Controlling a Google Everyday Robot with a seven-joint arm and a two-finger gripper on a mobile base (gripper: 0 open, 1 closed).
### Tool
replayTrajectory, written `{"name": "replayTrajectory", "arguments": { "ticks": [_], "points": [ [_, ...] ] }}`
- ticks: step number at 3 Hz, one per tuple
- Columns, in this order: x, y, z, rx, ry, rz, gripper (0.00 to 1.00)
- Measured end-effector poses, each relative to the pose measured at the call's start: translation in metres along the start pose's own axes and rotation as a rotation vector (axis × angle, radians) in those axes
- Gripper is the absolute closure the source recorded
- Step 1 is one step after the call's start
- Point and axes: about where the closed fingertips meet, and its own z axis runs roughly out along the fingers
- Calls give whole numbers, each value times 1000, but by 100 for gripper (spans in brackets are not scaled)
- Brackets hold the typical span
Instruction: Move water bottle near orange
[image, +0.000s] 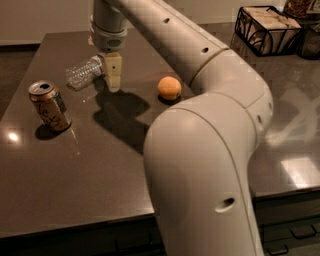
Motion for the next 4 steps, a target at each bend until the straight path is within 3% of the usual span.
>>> {"name": "replayTrajectory", "arguments": {
  "ticks": [2,4],
  "points": [
    [-27,-36,18,14,104,-149,0],
    [-27,-48,46,-35,198,-286,0]
  ]
}}
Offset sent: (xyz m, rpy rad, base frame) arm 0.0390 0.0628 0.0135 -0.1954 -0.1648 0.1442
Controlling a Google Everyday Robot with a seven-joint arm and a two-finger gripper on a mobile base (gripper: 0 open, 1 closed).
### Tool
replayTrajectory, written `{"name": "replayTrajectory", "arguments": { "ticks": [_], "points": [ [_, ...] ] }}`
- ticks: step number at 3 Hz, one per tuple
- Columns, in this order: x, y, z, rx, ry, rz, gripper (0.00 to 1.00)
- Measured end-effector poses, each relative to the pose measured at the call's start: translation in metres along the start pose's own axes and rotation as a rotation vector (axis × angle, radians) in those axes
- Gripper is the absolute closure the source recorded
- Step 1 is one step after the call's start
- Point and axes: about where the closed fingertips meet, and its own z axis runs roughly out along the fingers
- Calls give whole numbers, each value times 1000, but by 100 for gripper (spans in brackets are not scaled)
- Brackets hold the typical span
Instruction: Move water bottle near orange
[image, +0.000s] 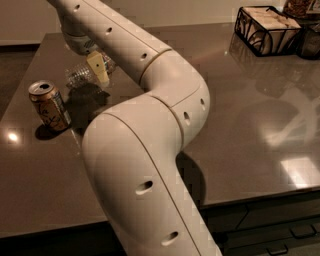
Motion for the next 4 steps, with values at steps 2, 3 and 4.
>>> {"name": "replayTrajectory", "arguments": {
  "ticks": [2,3,4],
  "points": [
    [1,-1,20,-42,45,-96,15],
    [-1,0,16,-54,50,-108,39],
    [-2,1,6,-55,41,-111,62]
  ]
}}
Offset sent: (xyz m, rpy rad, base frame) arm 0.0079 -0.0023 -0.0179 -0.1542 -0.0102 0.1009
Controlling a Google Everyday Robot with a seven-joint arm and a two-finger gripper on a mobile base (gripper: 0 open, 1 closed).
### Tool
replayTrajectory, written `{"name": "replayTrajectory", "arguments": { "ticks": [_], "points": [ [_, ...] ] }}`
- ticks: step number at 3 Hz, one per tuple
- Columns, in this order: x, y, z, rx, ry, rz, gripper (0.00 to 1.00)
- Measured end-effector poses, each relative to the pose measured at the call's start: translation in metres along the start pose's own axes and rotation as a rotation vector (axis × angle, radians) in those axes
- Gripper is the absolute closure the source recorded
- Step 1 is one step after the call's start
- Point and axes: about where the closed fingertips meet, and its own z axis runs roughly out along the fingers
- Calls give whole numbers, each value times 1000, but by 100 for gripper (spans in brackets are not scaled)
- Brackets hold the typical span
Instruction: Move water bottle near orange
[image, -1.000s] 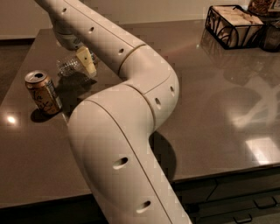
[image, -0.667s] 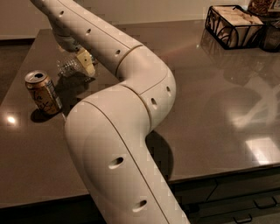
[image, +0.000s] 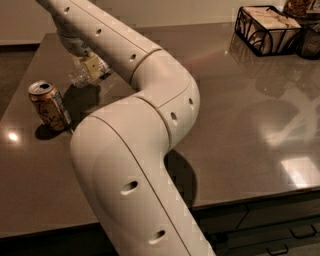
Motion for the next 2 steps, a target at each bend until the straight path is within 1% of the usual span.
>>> {"name": "replayTrajectory", "arguments": {
  "ticks": [1,2],
  "points": [
    [2,8,-15,12,-22,-6,85],
    [1,29,-37,22,-62,-9,100]
  ]
}}
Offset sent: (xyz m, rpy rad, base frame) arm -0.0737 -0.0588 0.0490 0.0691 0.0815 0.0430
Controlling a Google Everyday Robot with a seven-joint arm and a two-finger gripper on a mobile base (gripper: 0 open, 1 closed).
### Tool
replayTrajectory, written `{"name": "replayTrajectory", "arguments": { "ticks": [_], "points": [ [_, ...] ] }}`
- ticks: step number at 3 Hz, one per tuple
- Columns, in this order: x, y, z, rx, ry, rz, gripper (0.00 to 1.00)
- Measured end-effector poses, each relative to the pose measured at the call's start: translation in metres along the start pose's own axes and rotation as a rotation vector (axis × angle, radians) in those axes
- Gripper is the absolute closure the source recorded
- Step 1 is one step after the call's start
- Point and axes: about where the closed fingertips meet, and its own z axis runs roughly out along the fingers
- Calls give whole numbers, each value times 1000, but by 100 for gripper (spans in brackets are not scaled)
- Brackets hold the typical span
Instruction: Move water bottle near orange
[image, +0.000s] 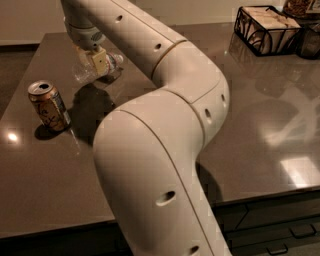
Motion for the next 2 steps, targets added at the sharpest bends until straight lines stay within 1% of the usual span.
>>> {"name": "replayTrajectory", "arguments": {
  "ticks": [1,2],
  "points": [
    [-2,28,-21,11,-35,-12,100],
    [-7,71,-37,17,-78,-60,100]
  ]
}}
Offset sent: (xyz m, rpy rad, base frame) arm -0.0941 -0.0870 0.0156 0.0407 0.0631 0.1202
